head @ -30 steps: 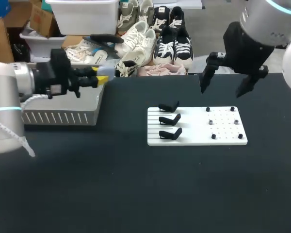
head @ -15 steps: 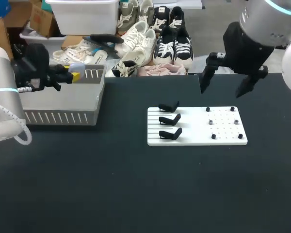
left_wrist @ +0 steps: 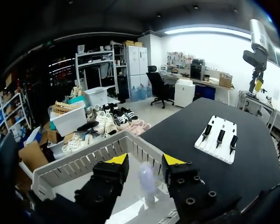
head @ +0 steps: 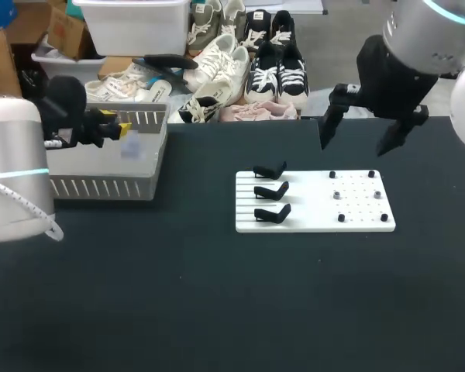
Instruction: Pick up each earbud case from the left stands, insert the matching earbuds, close the lid, and place the case in the box.
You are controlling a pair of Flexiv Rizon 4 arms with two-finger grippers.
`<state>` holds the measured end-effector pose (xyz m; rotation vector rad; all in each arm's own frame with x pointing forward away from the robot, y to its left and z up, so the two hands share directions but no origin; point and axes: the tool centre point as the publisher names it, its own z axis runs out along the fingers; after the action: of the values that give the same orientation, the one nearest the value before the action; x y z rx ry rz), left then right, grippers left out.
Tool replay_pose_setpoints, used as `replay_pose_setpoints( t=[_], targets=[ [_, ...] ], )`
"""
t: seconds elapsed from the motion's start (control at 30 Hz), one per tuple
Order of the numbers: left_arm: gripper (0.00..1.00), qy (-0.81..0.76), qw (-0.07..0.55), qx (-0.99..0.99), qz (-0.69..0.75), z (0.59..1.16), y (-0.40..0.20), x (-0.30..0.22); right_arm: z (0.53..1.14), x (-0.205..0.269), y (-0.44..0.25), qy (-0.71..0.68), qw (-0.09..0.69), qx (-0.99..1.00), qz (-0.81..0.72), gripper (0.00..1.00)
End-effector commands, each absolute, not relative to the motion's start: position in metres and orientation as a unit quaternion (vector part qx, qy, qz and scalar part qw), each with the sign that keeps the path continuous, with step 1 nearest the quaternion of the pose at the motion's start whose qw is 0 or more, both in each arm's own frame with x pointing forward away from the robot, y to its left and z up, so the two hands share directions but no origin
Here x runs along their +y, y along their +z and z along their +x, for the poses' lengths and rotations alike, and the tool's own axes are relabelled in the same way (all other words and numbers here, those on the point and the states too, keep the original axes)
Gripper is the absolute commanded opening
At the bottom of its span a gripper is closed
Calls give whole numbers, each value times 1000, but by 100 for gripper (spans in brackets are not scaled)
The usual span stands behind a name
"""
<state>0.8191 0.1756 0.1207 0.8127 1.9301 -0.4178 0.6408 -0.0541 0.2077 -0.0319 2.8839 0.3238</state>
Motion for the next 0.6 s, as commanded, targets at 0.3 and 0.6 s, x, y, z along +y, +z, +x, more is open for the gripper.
replay_pose_setpoints(
  t=[0.3, 0.6],
  targets=[
    [100, -171, 548, 738, 354, 785, 155, 155, 638, -55, 208, 110, 123, 986, -9, 100],
    [100, -257, 559, 677, 404, 740, 168, 105, 638, -55, 208, 110, 123, 986, -9, 100]
  ],
)
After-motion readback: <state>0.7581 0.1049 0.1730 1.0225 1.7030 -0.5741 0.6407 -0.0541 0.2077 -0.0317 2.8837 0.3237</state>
